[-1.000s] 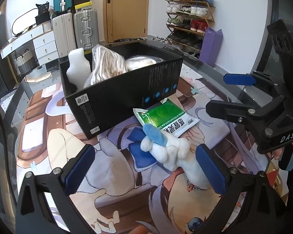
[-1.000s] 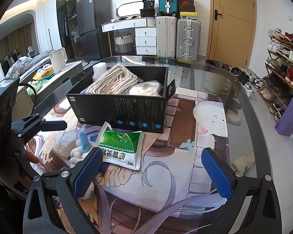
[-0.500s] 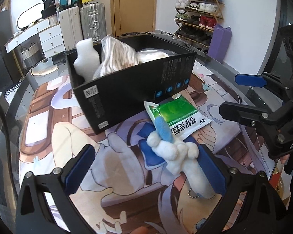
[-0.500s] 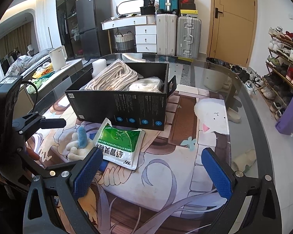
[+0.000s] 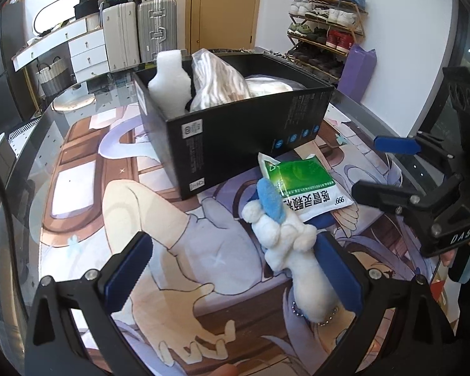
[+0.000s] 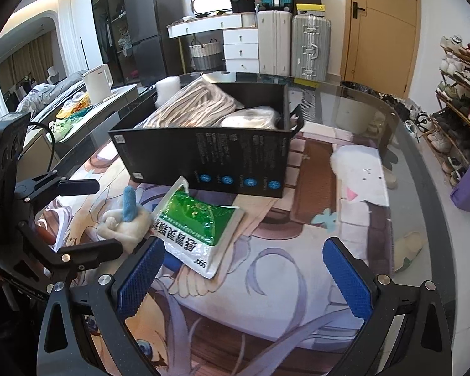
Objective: Organize soft objects
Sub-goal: 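Lower the left gripper onto the white plush toy while the right nears the green packet, then close the right gripper on the green packet while the left grips the plush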
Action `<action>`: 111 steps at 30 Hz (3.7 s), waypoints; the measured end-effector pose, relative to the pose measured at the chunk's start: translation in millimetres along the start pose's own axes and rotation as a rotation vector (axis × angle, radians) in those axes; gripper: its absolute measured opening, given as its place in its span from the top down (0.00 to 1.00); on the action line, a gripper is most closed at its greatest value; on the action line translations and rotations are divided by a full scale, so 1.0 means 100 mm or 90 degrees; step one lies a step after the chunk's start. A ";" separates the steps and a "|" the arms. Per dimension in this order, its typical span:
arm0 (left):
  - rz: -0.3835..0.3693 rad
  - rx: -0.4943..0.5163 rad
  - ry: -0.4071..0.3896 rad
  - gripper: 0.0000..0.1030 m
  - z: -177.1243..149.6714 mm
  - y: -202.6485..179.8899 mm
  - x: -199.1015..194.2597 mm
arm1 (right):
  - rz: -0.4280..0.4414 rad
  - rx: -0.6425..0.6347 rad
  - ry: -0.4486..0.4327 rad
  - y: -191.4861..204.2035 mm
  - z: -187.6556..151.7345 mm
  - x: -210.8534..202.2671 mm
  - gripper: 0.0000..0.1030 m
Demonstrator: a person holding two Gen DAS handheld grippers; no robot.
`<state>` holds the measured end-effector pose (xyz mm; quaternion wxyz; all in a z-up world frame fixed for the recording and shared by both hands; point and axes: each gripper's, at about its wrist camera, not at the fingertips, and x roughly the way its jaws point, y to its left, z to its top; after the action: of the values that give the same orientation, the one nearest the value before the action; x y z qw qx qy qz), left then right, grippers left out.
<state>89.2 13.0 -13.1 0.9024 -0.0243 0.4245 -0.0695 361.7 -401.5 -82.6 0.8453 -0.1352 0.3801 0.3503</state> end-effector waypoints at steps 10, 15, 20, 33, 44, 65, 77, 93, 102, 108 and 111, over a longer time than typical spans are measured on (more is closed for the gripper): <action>-0.002 -0.008 -0.003 0.00 -0.08 0.15 -0.11 | 0.012 0.009 0.039 0.21 0.11 0.34 0.01; -0.006 -0.016 0.001 0.00 -0.09 0.21 -0.12 | 0.012 0.024 0.046 0.27 0.24 0.47 0.01; -0.007 -0.006 0.005 0.00 -0.10 0.18 -0.11 | 0.010 0.037 0.059 0.33 0.36 0.60 0.01; -0.013 -0.007 0.010 0.00 -0.09 0.16 -0.09 | -0.038 0.002 0.087 0.39 0.38 0.77 0.01; -0.015 -0.004 0.014 0.00 -0.09 0.15 -0.07 | -0.041 0.002 0.086 0.11 0.21 0.62 0.01; -0.015 -0.003 0.016 0.00 -0.09 0.15 -0.06 | -0.022 -0.011 0.050 0.16 0.08 0.45 0.42; -0.027 0.013 0.021 0.00 -0.10 0.05 -0.09 | -0.008 0.003 0.046 0.13 -0.07 0.30 0.43; -0.041 0.058 0.023 0.16 -0.17 -0.16 -0.07 | 0.002 -0.007 0.044 0.19 -0.06 0.27 0.43; -0.082 0.042 -0.001 0.68 -0.16 -0.11 -0.15 | 0.003 -0.009 0.037 0.20 -0.06 0.22 0.43; -0.092 0.044 -0.010 0.68 -0.17 -0.13 -0.18 | 0.005 -0.011 0.028 0.21 -0.05 0.18 0.43; -0.094 0.041 -0.019 0.69 -0.16 -0.12 -0.22 | 0.008 -0.014 0.021 0.22 -0.04 0.15 0.43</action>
<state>61.6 5.0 -5.3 0.9013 -0.0279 0.4058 -0.1492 351.6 -380.4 -95.0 0.8354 -0.1480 0.3907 0.3573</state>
